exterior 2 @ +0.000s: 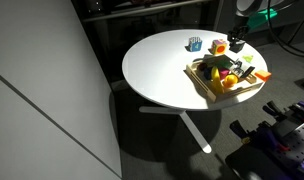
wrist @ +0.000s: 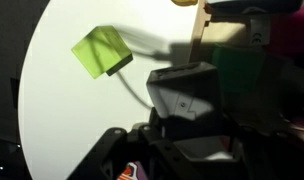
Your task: Put the gray block on the tray
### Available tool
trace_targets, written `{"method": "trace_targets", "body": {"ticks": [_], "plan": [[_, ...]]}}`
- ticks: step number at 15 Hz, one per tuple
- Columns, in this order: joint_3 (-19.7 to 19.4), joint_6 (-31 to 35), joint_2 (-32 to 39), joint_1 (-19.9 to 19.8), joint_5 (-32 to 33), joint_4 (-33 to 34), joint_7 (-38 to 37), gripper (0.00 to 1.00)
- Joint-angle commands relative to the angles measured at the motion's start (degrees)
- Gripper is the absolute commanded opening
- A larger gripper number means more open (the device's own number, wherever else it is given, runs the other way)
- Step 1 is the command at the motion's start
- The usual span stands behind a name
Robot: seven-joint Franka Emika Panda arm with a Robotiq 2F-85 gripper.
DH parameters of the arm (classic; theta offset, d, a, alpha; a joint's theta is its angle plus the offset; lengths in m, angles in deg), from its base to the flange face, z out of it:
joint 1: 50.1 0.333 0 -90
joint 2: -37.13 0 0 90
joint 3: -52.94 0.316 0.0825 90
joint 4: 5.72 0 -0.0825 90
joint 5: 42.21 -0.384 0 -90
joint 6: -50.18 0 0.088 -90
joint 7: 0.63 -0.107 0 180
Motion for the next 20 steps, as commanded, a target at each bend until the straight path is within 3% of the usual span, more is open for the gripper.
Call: {"method": "trace_targets", "body": {"ticks": [1,4,5,7,8,15,20], "plan": [[1.31,-1.34,-1.93,1.72,0.59,-0.52,-2.34,0.32],[1.96,-0.87,-2.24,3.41,0.99,-0.89,-3.41,0.32],[2.06,-0.72,-2.27,3.95,1.29,-1.04,-3.66,0.82],[2.15,-0.55,-2.19,4.70,1.51,-1.19,-4.05,0.89],[2.15,-0.45,-2.17,4.97,1.61,-1.29,-4.11,0.98],[2.42,-1.04,-3.58,5.09,1.27,-2.84,-3.07,1.00],[2.91,-5.90,-6.03,4.81,0.90,-3.97,-1.98,1.00]]}}
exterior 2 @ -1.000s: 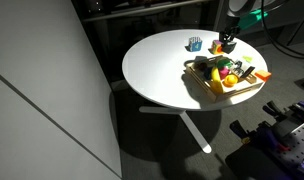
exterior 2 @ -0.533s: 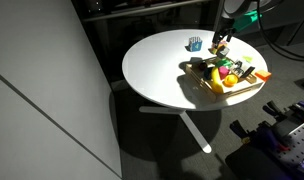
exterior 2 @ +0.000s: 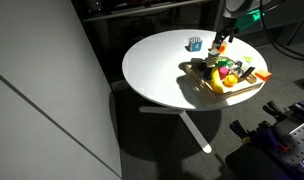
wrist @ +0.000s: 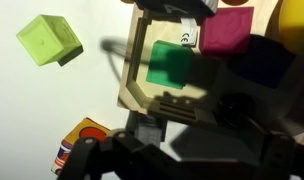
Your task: Put the gray block on the tray
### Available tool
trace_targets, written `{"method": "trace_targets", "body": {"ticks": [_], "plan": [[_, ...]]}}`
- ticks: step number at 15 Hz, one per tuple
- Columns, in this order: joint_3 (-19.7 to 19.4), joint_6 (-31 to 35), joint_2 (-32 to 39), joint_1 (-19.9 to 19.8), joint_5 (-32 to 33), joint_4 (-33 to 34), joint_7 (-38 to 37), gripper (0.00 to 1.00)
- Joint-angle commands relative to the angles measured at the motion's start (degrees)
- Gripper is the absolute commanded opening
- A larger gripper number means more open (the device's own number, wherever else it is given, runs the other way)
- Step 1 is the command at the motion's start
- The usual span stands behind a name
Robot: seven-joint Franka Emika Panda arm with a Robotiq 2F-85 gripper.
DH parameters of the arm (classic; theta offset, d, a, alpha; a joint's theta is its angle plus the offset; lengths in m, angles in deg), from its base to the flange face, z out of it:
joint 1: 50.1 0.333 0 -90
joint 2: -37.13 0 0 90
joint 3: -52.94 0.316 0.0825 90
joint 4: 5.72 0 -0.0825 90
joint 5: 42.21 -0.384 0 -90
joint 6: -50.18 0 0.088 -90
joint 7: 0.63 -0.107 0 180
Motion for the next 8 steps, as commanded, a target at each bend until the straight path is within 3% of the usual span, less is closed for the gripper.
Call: {"method": "trace_targets", "body": {"ticks": [1,8], "plan": [[0.69,-3.80,-3.80,-0.54,0.98,-2.20,0.25,1.00],[0.13,-6.00,-2.09,-0.77,-0.63,1.67,-6.17,1.00]]}}
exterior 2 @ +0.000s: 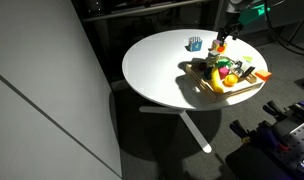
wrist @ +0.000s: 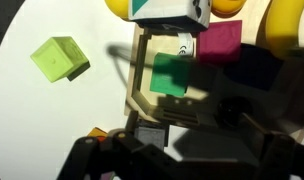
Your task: Put the gray block on the tray
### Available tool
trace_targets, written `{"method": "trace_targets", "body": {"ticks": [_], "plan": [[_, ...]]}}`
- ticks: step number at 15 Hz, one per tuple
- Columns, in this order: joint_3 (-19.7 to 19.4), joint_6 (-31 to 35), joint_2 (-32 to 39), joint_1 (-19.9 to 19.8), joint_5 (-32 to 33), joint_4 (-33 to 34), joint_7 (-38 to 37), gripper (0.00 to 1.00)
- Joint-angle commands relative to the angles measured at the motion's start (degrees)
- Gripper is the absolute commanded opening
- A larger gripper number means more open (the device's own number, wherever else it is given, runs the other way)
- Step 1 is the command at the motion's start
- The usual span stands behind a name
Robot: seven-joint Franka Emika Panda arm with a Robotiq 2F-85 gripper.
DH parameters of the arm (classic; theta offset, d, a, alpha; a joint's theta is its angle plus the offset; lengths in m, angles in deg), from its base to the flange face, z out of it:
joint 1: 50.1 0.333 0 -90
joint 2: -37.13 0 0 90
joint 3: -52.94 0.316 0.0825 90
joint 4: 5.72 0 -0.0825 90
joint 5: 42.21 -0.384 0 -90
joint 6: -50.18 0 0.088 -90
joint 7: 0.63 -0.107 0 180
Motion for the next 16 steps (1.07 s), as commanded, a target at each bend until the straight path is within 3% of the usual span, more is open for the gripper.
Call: {"method": "trace_targets", "body": {"ticks": [1,9,16], "plan": [[-0.04,-1.95,1.16,-0.27,-0.80,2.79,-5.18,1.00],[-0.89,-3.52,8.50,-0.37,-0.77,11.04,-11.60,1.00],[-1.73,-2.76,16.21,-1.28,-0.76,18.98,-10.92,1.00]]}}
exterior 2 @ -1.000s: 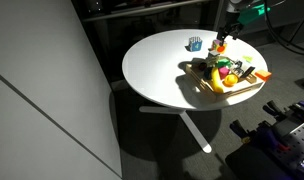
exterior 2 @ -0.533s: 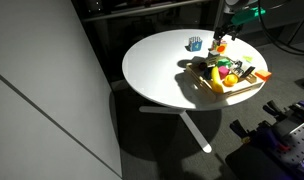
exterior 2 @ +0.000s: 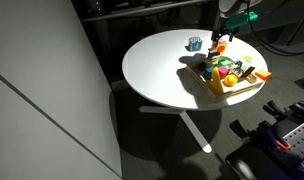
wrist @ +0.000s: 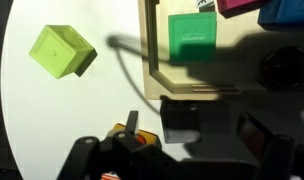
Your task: Put the gray block on the tray
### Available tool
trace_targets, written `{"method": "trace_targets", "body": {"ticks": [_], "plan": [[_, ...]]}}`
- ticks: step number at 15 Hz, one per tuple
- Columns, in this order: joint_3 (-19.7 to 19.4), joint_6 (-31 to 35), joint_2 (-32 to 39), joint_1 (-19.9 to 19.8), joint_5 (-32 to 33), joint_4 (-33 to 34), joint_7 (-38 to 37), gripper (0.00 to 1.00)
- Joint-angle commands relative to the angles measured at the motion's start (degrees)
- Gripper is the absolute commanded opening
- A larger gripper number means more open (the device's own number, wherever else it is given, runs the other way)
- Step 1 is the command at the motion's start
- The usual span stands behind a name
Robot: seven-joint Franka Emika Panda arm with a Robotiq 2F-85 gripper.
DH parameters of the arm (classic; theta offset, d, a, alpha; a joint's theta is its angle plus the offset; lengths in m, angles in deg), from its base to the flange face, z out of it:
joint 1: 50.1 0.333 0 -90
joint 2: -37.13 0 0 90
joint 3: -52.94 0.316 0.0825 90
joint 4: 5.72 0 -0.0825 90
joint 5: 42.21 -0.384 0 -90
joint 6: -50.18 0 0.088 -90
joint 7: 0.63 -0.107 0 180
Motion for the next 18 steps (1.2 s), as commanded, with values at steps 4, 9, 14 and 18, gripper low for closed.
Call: {"method": "trace_targets", "body": {"ticks": [4,9,14,18], "plan": [[0.05,0.17,6.95,-1.15,-0.38,7.45,0.70,1.00],[-0.10,2.90,9.84,-1.39,-0.19,8.93,1.28,1.00],[-0.44,6.27,11.92,-1.25,0.20,9.55,1.76,1.00],[-0.52,8.92,13.13,-1.23,0.17,9.50,2.25,1.00]]}}
